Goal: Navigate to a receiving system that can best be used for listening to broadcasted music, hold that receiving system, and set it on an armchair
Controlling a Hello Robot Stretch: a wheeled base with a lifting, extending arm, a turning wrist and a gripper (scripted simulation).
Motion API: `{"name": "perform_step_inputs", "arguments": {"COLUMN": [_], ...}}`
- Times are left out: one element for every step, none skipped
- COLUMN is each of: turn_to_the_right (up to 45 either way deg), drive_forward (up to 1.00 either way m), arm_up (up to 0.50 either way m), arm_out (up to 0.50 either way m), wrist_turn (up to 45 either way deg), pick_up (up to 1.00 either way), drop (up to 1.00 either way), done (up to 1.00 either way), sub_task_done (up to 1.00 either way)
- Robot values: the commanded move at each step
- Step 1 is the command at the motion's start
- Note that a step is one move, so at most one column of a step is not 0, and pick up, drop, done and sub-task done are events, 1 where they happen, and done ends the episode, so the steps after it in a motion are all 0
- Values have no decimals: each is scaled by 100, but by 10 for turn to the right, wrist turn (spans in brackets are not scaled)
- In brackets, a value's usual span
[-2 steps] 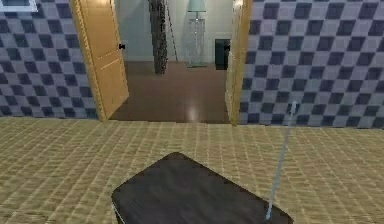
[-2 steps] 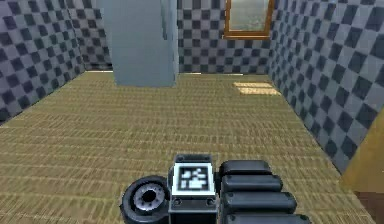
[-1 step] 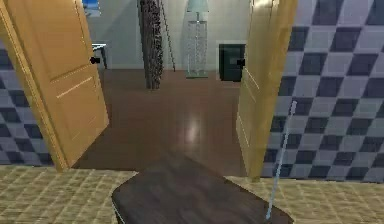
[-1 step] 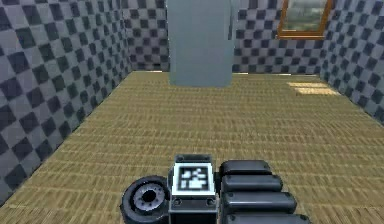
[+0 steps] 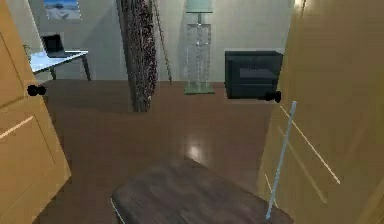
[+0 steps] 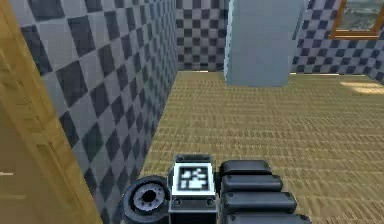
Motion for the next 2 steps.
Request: {"name": "perform_step_inputs", "arguments": {"turn_to_the_right": [0, 0], "drive_forward": [100, 70], "arm_up": [0, 0], "arm_out": [0, 0], "wrist_turn": [0, 0], "pick_up": [0, 0], "drop": [0, 0], "done": [0, 0], "sub_task_done": [0, 0]}}
